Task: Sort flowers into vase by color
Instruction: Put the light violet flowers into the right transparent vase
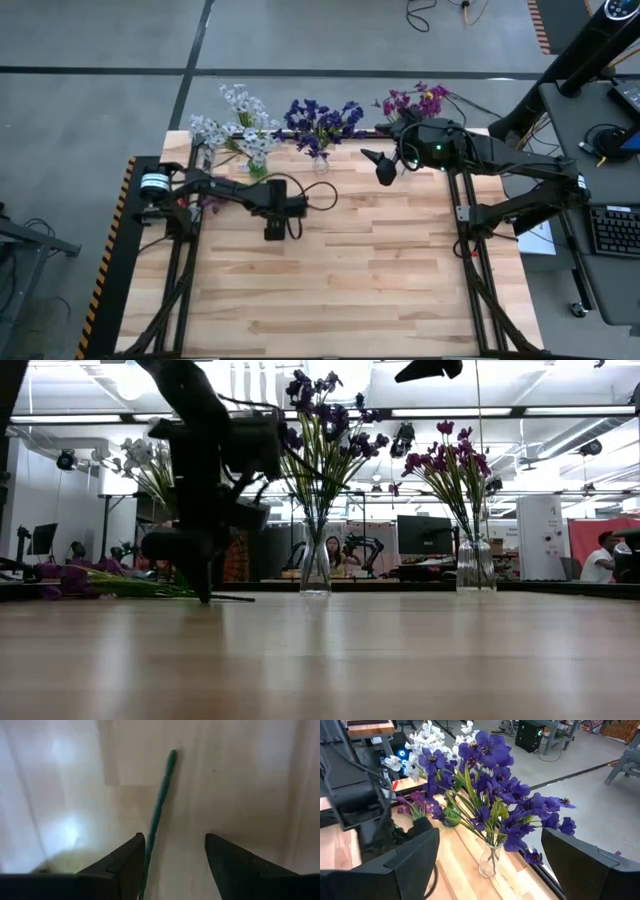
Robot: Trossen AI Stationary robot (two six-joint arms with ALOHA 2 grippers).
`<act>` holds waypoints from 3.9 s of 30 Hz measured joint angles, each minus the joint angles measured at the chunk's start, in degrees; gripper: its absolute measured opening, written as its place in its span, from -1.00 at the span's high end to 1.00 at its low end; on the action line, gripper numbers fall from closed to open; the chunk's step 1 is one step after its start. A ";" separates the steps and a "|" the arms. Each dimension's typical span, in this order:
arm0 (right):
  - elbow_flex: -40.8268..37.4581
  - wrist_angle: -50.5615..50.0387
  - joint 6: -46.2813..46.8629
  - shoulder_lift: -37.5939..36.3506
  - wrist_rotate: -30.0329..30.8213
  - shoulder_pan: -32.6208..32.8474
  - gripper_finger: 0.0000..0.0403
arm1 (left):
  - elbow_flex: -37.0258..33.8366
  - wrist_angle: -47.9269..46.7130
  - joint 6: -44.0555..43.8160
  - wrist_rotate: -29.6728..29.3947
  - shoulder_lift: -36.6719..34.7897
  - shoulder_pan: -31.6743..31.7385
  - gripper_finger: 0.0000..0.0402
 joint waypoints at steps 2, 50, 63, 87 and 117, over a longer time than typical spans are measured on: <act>-0.01 0.05 -0.03 -0.01 0.02 0.27 -0.70 | 0.00 0.96 3.04 1.59 -0.07 1.09 0.08; -0.08 -2.39 -1.85 -2.11 0.01 5.44 -0.70 | -0.42 5.16 0.36 10.57 -0.68 -4.33 1.00; -0.08 -2.63 -0.39 -3.26 0.04 10.09 -0.70 | 2.49 4.32 -6.66 4.32 -7.48 -16.41 1.00; -17.56 8.90 5.70 -4.41 14.19 34.27 -0.62 | 17.05 24.21 5.02 -47.01 -15.99 -52.61 1.00; -42.24 59.18 -2.25 4.16 21.79 41.78 -0.61 | 14.39 110.81 48.64 -43.60 14.06 -52.64 1.00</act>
